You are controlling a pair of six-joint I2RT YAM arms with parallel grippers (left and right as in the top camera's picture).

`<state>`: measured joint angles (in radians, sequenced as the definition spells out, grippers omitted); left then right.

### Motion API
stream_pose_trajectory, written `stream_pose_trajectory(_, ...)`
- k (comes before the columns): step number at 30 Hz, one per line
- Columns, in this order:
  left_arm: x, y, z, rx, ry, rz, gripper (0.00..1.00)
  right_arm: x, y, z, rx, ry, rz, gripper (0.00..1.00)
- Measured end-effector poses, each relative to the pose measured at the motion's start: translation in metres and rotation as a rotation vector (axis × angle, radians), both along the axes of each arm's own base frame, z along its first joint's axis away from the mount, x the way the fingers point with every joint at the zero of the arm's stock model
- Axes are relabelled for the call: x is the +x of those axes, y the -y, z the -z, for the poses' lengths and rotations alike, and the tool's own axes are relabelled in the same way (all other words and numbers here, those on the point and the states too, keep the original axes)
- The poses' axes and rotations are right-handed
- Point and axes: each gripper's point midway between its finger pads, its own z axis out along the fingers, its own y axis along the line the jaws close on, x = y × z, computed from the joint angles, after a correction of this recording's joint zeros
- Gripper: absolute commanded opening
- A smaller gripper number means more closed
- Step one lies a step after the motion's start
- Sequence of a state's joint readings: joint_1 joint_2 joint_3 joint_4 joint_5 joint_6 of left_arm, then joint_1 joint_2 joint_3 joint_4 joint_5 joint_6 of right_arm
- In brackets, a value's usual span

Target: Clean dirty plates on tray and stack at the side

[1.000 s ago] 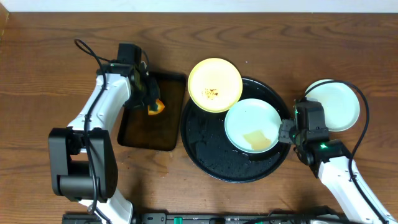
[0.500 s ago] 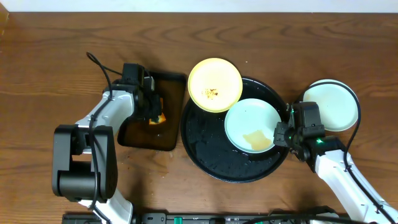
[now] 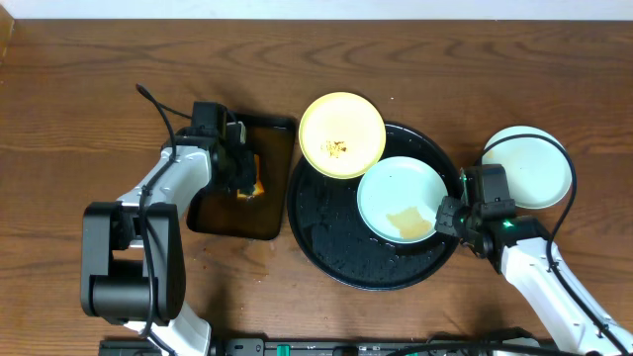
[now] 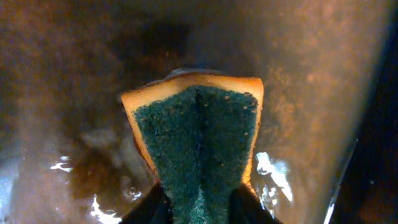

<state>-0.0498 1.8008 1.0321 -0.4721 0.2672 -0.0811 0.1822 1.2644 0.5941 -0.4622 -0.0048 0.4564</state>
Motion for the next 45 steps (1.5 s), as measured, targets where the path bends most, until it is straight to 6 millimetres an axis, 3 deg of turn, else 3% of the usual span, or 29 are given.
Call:
stream_pose_trajectory(10,0.000,0.000,0.000,0.000,-0.001,0.003,0.19,-0.008,-0.004,0.032,0.028,-0.120,0.042,0.20)
stream_pose_trajectory(15,-0.001,0.000,0.000,0.000,-0.001,0.003,0.19,0.006,-0.008,0.038,0.060,-0.091,0.083,0.03)
stream_pose_trajectory(23,-0.001,0.000,0.000,0.000,-0.001,0.003,0.19,0.033,-0.020,0.032,0.138,0.005,0.090,0.01)
stream_pose_trajectory(29,-0.001,0.000,0.000,0.000,-0.001,0.003,0.19,0.031,-0.026,0.033,0.172,-0.006,0.074,0.01)
stream_pose_trajectory(38,-0.001,0.000,0.000,0.000,-0.001,0.003,0.19,0.030,-0.015,0.030,0.198,-0.011,0.093,0.01)
stream_pose_trajectory(45,-0.001,0.000,0.000,0.000,-0.001,0.003,0.19,0.035,0.001,-0.004,0.193,0.097,0.067,0.01)
